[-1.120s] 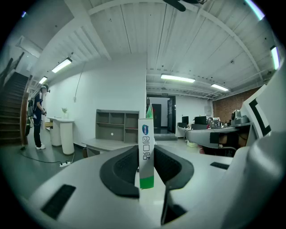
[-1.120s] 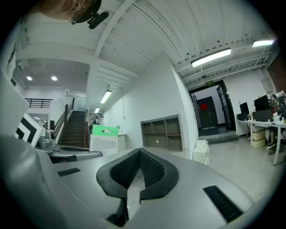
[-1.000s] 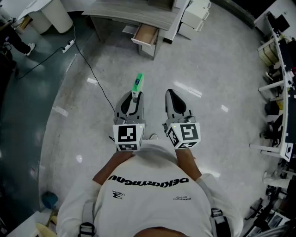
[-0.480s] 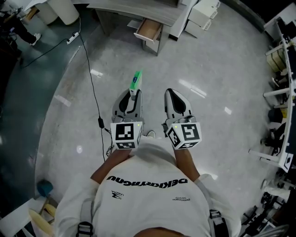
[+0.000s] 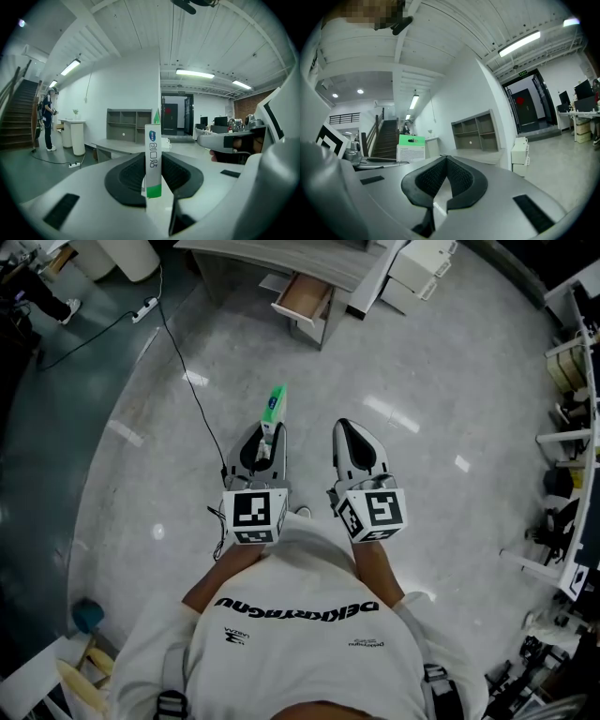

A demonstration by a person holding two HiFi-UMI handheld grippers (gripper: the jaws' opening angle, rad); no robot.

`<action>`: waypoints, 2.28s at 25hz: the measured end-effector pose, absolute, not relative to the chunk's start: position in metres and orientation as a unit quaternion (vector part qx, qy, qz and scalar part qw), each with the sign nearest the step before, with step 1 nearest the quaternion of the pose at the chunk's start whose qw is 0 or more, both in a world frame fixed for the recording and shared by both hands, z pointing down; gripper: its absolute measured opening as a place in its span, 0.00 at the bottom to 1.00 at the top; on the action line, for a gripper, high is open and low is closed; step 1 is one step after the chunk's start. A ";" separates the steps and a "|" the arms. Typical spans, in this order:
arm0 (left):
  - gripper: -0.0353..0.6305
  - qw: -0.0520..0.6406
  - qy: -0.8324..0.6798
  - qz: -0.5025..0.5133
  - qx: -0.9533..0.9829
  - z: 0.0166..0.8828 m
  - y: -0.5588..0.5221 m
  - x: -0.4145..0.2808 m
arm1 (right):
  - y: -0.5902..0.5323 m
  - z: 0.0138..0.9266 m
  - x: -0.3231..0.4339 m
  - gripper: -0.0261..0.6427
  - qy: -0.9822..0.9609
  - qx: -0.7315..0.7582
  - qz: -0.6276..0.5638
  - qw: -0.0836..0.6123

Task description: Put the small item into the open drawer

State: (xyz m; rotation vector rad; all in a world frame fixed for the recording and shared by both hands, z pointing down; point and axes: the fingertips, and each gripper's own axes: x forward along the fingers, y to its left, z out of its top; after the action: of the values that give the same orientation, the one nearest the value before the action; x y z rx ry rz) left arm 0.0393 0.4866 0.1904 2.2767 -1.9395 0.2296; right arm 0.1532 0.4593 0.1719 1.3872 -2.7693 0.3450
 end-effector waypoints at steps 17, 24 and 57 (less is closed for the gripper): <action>0.20 0.077 -0.587 0.085 0.801 0.192 0.206 -0.067 | 0.194 0.179 0.043 0.09 -0.858 0.499 0.120 0.034; 0.20 0.086 -0.553 0.089 0.824 0.204 0.122 -0.097 | 0.110 0.190 0.003 0.09 -0.845 0.517 0.130 0.047; 0.20 0.162 -0.521 0.184 0.818 0.379 -0.076 -0.057 | -0.065 0.365 0.029 0.09 -0.821 0.512 0.222 0.117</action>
State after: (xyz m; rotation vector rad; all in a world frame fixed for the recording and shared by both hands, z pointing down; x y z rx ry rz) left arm -0.0574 -0.0764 0.3793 2.3331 -1.4870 0.5256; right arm 0.0292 -0.0651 0.3655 1.4990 -2.4034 0.6512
